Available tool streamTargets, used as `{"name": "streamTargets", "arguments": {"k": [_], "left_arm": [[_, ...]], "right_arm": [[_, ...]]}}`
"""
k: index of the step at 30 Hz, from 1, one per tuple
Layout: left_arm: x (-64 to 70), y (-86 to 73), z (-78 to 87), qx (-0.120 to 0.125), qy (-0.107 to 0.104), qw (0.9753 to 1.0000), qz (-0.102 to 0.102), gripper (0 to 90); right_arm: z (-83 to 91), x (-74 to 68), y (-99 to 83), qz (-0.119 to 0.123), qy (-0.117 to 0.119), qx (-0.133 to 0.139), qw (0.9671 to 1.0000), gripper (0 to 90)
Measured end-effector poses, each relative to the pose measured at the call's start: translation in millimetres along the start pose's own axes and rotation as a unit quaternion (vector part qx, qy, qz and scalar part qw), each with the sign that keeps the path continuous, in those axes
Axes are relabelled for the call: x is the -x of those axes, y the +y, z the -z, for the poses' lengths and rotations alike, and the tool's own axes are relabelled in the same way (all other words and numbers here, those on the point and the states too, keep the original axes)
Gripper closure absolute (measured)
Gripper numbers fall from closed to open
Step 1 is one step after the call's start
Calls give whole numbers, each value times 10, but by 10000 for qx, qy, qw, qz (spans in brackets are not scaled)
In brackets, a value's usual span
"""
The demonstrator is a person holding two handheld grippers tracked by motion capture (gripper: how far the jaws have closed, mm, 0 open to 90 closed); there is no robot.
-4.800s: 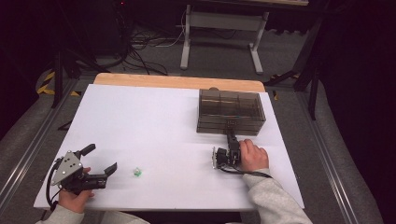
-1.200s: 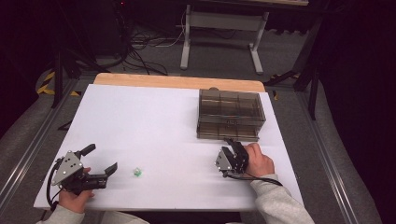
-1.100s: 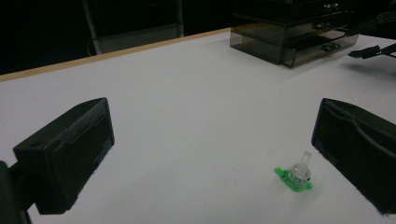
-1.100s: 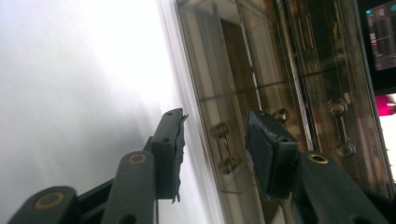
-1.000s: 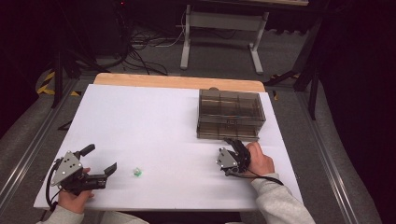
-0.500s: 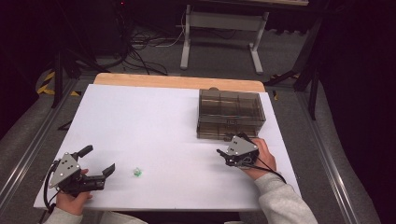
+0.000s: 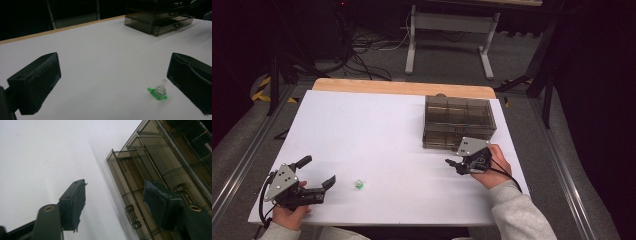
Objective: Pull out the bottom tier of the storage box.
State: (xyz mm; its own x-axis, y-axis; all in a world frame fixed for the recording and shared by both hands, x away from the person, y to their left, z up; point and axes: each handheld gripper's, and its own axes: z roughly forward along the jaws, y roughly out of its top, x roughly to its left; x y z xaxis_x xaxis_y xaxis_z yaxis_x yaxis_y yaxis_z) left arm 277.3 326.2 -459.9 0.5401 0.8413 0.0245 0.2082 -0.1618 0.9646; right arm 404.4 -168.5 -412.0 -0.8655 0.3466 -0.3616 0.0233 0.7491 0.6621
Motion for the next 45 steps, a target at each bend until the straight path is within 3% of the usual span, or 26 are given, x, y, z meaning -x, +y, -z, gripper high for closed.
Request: {"name": "streamTargets", "arguments": {"k": [1, 5, 15, 23, 29, 36, 45], "left_arm": [[1, 0, 0, 12, 1, 10000, 16, 3], [0, 1, 2, 12, 0, 10000, 19, 3], [1, 1, -2, 13, -6, 10000, 17, 3], [1, 1, -3, 0, -15, 10000, 10, 3], [0, 1, -4, -7, -17, 10000, 8, 3], [-1, 0, -5, -13, -14, 10000, 16, 3], [0, 0, -5, -16, -11, 10000, 16, 3]], "right_arm": [[-8, 49, 16, -32, 44, -88, 9999, 288], [-14, 98, 35, -132, 109, -190, 9997, 288], [-120, 269, -10, -49, 288, -673, 9973, 367], [-212, 315, -34, 104, 246, -996, 9947, 404], [-330, 355, -63, 164, 205, -1333, 9907, 440], [-426, 360, -70, 294, 256, -1510, 9878, 453], [-566, 372, -92, 423, 241, -1742, 9835, 540]]}}
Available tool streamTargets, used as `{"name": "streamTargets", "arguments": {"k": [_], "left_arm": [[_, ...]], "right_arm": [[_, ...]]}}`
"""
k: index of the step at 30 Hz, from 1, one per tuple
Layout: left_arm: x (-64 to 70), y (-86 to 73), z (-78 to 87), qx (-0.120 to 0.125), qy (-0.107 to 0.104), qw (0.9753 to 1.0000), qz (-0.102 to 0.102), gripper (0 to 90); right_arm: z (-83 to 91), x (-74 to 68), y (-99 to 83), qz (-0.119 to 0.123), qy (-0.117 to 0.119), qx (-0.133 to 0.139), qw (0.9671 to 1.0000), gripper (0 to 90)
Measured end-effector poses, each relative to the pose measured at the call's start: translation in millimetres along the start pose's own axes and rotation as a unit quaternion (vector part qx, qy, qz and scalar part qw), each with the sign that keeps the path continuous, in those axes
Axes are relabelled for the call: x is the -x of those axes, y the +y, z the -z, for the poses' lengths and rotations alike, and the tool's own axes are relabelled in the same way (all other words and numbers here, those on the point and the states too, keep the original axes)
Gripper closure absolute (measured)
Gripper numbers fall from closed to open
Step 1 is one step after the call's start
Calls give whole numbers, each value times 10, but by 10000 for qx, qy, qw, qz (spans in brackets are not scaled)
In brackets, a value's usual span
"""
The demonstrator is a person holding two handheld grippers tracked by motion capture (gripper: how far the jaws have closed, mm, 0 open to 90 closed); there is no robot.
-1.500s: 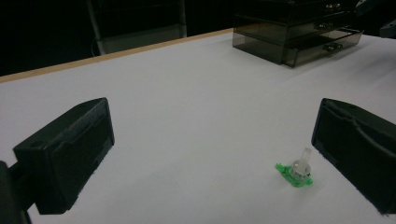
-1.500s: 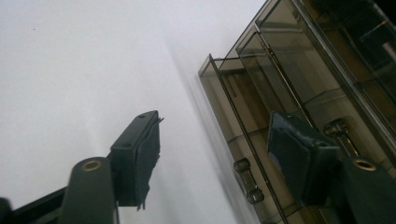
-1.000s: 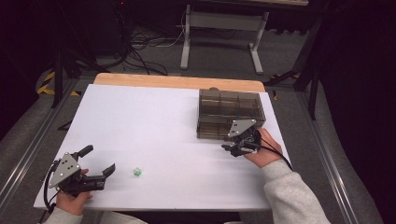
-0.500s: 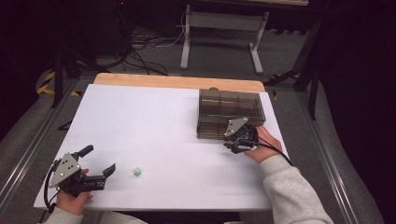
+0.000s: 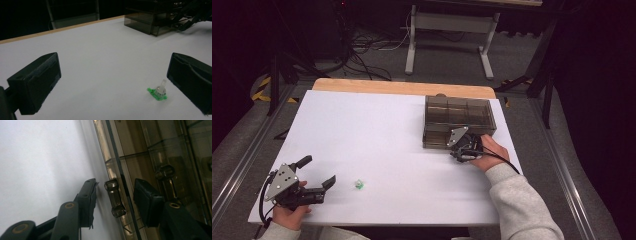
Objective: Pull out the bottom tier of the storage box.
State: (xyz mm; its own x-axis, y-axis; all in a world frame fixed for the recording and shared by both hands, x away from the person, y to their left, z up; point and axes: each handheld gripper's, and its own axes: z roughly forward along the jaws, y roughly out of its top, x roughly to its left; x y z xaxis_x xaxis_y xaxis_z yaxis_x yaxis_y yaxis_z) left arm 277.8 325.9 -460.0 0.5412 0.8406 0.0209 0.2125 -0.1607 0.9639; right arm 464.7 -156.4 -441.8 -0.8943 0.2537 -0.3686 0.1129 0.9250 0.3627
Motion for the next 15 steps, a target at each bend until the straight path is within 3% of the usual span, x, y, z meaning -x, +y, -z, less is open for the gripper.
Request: {"name": "streamTargets", "arguments": {"k": [8, 15], "left_arm": [[-1, 2, 2, 21, 10, 10000, 6, 3], [-1, 2, 3, 24, 7, 10000, 5, 3]], "right_arm": [[-35, -4, 33, 95, -51, -104, 9999, 658], [-31, -12, 45, 202, -98, -155, 9996, 676]]}}
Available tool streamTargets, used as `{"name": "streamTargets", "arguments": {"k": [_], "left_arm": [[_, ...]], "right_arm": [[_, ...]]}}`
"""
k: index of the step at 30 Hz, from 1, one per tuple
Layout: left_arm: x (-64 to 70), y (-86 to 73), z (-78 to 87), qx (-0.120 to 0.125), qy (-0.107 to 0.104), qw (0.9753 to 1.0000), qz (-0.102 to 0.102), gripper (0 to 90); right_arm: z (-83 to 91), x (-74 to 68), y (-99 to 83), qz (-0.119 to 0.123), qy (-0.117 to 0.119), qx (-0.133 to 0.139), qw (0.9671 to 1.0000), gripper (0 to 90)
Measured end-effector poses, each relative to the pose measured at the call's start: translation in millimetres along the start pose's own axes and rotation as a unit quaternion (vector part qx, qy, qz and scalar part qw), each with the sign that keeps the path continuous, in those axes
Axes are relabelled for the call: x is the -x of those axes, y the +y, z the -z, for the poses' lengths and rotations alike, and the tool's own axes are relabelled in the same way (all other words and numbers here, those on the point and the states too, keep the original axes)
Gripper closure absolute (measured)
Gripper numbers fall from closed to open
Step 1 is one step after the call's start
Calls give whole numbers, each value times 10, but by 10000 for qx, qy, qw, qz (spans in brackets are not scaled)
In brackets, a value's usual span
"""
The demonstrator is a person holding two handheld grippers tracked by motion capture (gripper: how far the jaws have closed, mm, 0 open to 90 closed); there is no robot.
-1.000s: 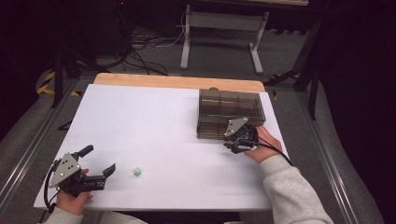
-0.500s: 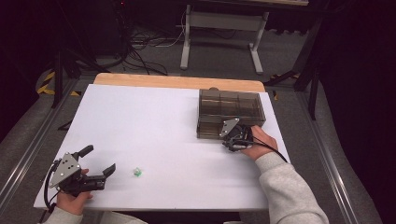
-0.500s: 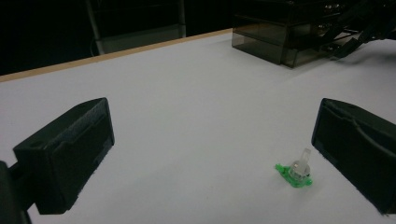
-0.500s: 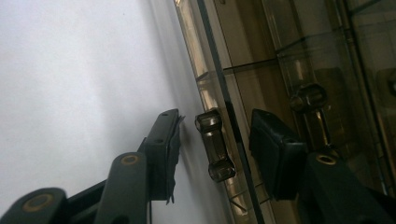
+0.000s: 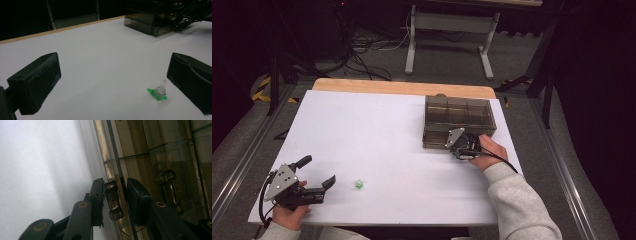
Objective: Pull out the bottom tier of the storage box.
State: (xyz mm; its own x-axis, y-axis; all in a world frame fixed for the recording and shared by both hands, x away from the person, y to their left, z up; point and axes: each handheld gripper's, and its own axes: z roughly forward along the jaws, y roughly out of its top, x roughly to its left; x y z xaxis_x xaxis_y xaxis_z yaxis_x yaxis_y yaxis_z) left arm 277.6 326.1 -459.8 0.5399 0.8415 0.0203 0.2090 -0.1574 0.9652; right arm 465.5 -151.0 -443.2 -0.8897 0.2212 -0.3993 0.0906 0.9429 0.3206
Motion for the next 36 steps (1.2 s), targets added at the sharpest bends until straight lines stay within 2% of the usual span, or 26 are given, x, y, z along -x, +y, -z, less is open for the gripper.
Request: {"name": "streamTargets", "arguments": {"k": [3, 4, 11, 15, 33, 36], "left_arm": [[-1, -1, -2, 1, -10, 10000, 8, 3], [-2, 0, -3, -4, -10, 10000, 6, 3], [-1, 2, -5, -4, -12, 10000, -8, 3], [1, 2, -4, -4, -15, 10000, -7, 3], [1, 4, -4, 4, -7, 10000, -12, 3], [-3, 3, -7, 5, -3, 10000, -13, 3]], "right_arm": [[8, -7, 2, -58, -24, 17, 10000, 676], [18, -3, -2, 10, 25, -4, 10000, 677], [136, -55, -14, -45, 177, 9, 9998, 674], [168, -90, -12, 3, 258, -27, 9997, 676], [253, -240, -15, 85, 372, -28, 9993, 686], [260, -256, -20, 21, 386, -8, 9993, 686]]}}
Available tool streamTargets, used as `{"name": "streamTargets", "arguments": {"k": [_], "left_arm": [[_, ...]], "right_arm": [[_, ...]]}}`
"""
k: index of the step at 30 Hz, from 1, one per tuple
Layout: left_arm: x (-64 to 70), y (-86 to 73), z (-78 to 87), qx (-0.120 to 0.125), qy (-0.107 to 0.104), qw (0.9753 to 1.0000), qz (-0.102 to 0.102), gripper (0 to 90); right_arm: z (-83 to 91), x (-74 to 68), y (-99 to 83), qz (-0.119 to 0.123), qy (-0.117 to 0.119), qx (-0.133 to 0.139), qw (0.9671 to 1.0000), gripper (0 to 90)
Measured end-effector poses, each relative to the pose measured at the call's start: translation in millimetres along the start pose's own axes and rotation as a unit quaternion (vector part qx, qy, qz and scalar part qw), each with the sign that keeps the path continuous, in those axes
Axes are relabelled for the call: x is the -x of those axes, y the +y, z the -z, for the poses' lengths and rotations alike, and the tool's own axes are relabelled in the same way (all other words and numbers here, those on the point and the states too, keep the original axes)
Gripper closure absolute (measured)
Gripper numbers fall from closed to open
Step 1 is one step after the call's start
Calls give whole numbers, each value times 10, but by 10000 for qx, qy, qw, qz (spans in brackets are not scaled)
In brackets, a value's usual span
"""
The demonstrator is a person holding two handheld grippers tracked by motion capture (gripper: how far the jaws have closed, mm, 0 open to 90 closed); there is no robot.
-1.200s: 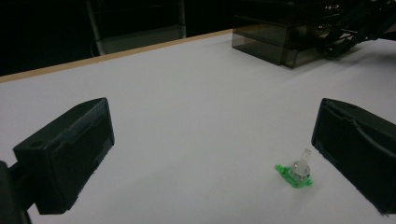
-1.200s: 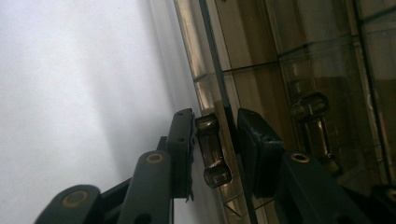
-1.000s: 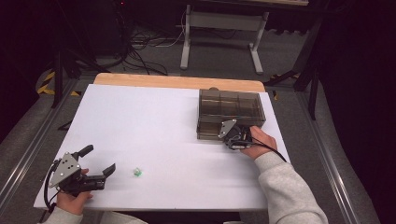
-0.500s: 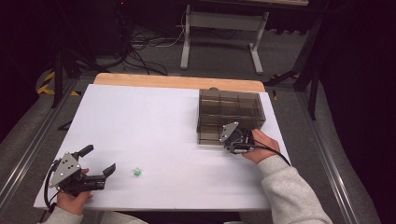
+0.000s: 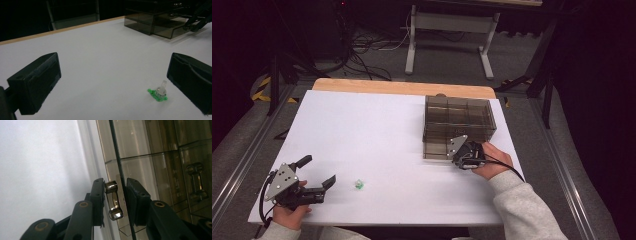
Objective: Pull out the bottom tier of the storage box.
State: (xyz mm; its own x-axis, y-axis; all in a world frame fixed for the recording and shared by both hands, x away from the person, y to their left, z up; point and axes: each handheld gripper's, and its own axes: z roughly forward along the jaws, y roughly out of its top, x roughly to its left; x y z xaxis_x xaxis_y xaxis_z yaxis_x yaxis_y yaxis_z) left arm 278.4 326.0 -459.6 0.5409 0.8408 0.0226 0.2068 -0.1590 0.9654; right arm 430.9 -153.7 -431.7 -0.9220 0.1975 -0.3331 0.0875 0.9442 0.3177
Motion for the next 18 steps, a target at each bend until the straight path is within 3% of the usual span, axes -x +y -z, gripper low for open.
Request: {"name": "streamTargets", "arguments": {"k": [13, 18], "left_arm": [[-1, -3, 4, 12, 4, 10000, 18, 3], [0, -3, -5, -18, 9, 10000, 7, 3]], "right_arm": [[-5, -53, -7, 110, 128, -31, 9999, 695], [-21, -80, -13, 32, 170, -38, 9998, 698]]}}
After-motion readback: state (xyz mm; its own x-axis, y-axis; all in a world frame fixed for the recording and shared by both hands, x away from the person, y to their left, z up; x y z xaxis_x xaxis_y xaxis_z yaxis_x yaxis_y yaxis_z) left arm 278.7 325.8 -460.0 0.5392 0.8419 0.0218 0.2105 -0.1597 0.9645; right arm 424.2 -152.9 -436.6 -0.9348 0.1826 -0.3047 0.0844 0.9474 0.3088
